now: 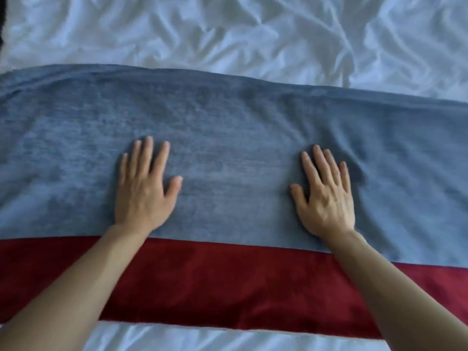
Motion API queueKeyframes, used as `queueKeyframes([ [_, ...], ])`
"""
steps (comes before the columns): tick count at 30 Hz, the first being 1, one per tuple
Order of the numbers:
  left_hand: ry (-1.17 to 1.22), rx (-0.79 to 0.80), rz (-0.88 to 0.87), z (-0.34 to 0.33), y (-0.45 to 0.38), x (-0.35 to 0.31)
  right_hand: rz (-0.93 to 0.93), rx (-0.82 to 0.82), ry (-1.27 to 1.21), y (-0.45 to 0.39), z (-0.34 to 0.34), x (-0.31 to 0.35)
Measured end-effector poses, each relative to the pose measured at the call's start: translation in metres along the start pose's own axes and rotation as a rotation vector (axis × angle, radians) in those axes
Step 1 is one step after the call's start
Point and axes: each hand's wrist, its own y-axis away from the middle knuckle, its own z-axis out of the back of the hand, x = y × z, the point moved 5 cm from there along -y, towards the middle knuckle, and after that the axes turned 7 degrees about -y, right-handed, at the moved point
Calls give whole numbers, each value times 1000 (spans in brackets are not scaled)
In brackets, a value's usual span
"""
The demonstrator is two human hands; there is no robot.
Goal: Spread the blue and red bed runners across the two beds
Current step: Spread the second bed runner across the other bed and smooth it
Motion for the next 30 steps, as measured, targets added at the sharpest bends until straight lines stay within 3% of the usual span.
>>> queueKeyframes([
  [3,67,3,155,5,5,-28,-205,-50,-4,13,21,-70],
  [8,101,-11,67,3,18,-115,-255,-79,-25,26,34,-133],
  [14,14,-6,30,-5,18,-86,-360,-127,-92,43,48,-183],
  [18,25,15,59,3,11,-103,-290,-203,-182,33,51,-144],
  [22,95,-44,-230,14,-8,-182,36,-145,-281,7,37,-30],
  [25,62,-40,-326,9,-12,-217,215,-18,-285,-7,15,27],
  [30,32,41,-165,-4,-22,-160,137,32,-109,-10,7,-19],
])
